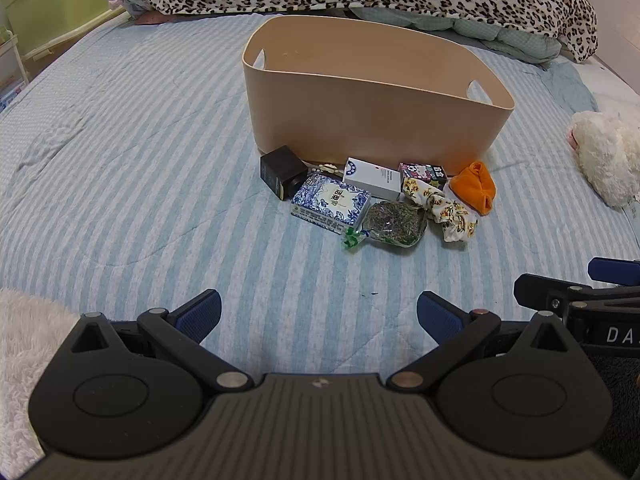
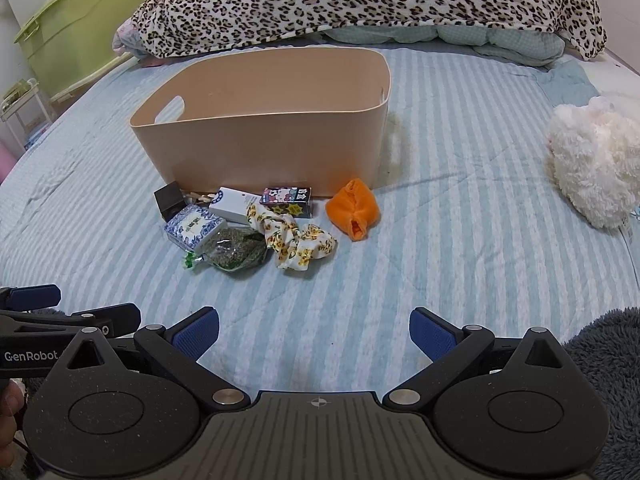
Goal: Organize objects
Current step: 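Move both tools toward the items in front of the beige basket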
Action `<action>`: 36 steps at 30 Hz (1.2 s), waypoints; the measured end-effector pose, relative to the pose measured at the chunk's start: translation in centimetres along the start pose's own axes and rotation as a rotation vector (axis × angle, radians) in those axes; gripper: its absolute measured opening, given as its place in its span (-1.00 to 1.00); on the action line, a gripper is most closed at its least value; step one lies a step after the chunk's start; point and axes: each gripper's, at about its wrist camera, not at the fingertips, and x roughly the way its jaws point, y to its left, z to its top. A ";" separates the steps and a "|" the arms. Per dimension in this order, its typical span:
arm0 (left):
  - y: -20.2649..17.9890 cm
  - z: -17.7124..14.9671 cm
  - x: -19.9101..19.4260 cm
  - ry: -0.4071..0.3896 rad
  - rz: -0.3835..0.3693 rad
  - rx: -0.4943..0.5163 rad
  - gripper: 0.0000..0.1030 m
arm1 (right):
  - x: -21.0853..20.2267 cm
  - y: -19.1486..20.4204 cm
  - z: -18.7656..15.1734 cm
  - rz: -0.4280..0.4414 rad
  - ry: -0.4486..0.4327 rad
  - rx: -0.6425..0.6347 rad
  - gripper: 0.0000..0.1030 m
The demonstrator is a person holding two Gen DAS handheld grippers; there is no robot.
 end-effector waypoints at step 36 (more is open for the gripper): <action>0.1 1.3 1.6 0.027 -0.003 -0.015 1.00 | 0.9 -0.5 1.3 -0.015 -0.003 -0.022 1.00</action>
